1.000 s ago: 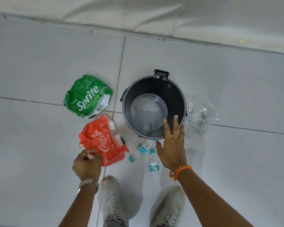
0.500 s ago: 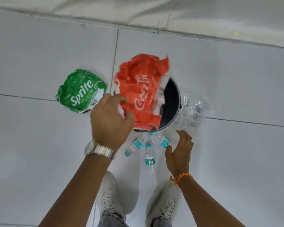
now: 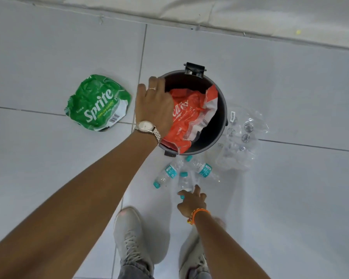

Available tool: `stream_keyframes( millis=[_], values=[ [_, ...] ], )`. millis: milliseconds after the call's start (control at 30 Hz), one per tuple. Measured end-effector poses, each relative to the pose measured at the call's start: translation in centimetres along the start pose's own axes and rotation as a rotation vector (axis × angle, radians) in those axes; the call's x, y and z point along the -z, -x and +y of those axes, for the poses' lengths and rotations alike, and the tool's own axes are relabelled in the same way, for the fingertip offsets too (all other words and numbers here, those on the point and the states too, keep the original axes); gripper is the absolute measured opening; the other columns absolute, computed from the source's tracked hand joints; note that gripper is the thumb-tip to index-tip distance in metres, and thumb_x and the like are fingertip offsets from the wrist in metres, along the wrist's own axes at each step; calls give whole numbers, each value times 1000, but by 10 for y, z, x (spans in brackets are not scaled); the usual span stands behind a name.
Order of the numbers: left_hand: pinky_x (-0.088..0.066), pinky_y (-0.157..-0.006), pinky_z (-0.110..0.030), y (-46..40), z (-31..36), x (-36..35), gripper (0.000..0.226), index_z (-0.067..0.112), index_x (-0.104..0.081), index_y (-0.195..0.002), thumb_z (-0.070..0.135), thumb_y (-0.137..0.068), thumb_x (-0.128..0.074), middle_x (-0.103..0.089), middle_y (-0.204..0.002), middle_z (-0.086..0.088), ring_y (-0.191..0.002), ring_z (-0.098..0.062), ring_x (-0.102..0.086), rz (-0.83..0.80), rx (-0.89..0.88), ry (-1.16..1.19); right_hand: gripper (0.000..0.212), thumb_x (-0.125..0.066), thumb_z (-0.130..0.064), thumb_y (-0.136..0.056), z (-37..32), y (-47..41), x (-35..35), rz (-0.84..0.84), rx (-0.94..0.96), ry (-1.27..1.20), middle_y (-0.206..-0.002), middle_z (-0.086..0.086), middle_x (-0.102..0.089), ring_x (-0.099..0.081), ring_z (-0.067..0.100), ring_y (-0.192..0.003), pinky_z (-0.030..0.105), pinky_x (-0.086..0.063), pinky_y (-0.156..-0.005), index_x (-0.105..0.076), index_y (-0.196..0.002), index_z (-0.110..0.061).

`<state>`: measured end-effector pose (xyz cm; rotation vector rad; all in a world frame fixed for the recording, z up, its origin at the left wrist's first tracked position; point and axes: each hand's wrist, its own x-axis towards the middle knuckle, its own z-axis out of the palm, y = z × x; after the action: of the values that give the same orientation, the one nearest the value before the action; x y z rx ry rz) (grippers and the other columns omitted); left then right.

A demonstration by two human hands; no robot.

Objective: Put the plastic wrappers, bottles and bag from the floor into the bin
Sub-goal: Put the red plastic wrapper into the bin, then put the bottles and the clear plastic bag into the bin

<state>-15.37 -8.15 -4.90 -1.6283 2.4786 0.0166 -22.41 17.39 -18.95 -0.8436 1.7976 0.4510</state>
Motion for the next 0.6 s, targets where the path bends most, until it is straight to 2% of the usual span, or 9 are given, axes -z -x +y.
stream_keyframes(
  millis=[100,167,200,267,300,367,433,533,600],
  values=[
    [-41,-88,-46,8,3,2,26,24,-72,-90,29,-78,-50,-63,-107,-6,-105,-34,-55,113,-315,107,56,-55,-23,-93,0,-14,-13,-2,-37,17,-161,11,-7,-26,39,-141,44,-38,-116,-44,-145,-40],
    [-32,-105,-54,18,6,-6,39,30,-75,-95,40,-86,-38,-64,-116,-1,-117,-33,-50,-31,-511,71,53,-55,-21,-93,-1,-16,-16,75,-41,-33,-154,12,-19,-32,35,-138,44,-39,-115,-49,-144,-35],
    [-22,-112,-59,21,6,-12,44,30,-75,-99,44,-89,-34,-61,-125,-2,-126,-35,-45,-125,-518,24,51,-55,-20,-93,-2,-13,-14,131,-47,-73,-149,12,-25,-35,33,-136,43,-41,-114,-53,-141,-33],
    [-7,-118,-64,25,4,-21,50,26,-72,-114,46,-93,-31,-54,-139,-3,-137,-39,-34,-246,-450,-51,45,-55,-19,-94,-5,1,-8,241,-68,-156,-141,12,-32,-40,32,-131,43,-44,-110,-57,-137,-32],
    [-7,-118,-63,26,4,-21,48,25,-72,-113,45,-93,-34,-55,-137,-2,-138,-39,-33,-239,-428,-50,43,-55,-17,-95,-5,13,-3,285,-79,-200,-139,12,-33,-42,32,-128,42,-45,-108,-57,-136,-32],
    [-16,-115,-58,27,1,-17,36,27,-73,-104,42,-89,-44,-59,-127,0,-133,-35,-39,-111,-351,40,41,-56,-14,-97,-7,47,11,387,-78,-283,-139,11,-31,-44,32,-125,42,-47,-106,-57,-134,-33],
    [-24,-105,-50,24,-5,-16,24,31,-72,-98,33,-80,-56,-58,-126,5,-128,-29,-42,64,-146,252,40,-60,-12,-97,-9,87,34,550,-33,-387,-145,11,-26,-46,33,-125,41,-46,-107,-58,-130,-33],
    [-30,-100,-48,16,-27,-25,33,39,-68,-101,22,-74,-60,-49,-139,3,-132,-30,-37,143,208,463,41,-67,-9,-93,-22,143,78,811,169,-561,-150,8,-23,-56,24,-116,22,-40,-100,-54,-128,-27],
    [-29,-101,-48,9,-40,-40,34,42,-66,-109,25,-80,-58,-42,-146,1,-136,-33,-32,84,272,480,40,-68,-13,-93,-40,164,110,910,314,-632,-150,6,-23,-60,17,-108,13,-42,-93,-50,-127,-24]
  ],
)
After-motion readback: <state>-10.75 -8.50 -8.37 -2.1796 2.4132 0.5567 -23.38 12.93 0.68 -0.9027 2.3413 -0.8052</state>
